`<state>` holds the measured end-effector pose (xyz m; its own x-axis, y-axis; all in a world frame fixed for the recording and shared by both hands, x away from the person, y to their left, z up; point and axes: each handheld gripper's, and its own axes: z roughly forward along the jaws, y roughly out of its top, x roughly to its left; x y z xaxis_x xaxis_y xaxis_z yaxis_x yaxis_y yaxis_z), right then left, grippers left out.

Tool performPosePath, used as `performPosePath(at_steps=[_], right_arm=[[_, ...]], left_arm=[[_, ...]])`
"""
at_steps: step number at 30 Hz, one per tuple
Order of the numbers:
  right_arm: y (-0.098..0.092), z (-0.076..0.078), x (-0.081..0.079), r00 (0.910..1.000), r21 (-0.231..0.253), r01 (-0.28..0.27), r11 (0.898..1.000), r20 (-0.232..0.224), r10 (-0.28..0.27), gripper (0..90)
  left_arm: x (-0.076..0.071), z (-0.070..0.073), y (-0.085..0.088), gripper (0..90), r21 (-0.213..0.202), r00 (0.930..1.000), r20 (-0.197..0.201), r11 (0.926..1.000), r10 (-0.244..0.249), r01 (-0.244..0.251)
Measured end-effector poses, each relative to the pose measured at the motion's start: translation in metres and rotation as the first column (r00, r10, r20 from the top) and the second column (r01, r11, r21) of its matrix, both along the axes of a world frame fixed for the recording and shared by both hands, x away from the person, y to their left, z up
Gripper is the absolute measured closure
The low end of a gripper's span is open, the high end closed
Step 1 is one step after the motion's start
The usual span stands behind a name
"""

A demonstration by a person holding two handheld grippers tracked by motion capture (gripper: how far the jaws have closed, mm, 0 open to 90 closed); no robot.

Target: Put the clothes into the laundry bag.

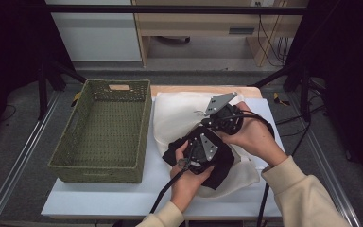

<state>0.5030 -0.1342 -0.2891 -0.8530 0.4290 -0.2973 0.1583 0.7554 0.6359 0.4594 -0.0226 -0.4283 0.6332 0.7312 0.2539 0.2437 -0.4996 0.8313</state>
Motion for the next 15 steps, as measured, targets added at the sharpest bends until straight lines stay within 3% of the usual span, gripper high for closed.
performPosePath(at_steps=[8, 10, 12, 15], right_arm=[[-0.006, -0.003, 0.002, 0.9999, 0.012, 0.015, 1.0, -0.006, -0.015, 90.0], [-0.005, -0.003, 0.002, 0.9999, 0.009, 0.013, 1.0, -0.006, -0.013, 90.0], [-0.004, -0.003, 0.001, 0.9999, 0.009, 0.011, 1.0, -0.006, -0.011, 90.0], [-0.004, -0.003, 0.0, 1.0, 0.005, 0.007, 1.0, -0.006, -0.007, 90.0]], left_arm=[[-0.016, 0.005, 0.011, 32.9, -0.004, 0.9989, -0.01, 0.999, -0.046, 0.046], [-0.016, 0.006, 0.012, 32.6, 0.011, 0.999, -0.007, 0.999, -0.044, 0.044], [-0.012, 0.006, 0.012, 31.2, -0.017, 0.999, -0.018, 0.999, -0.041, 0.041], [-0.01, 0.005, 0.012, 24.4, -0.024, 0.9985, -0.012, 0.9983, -0.054, 0.054]])
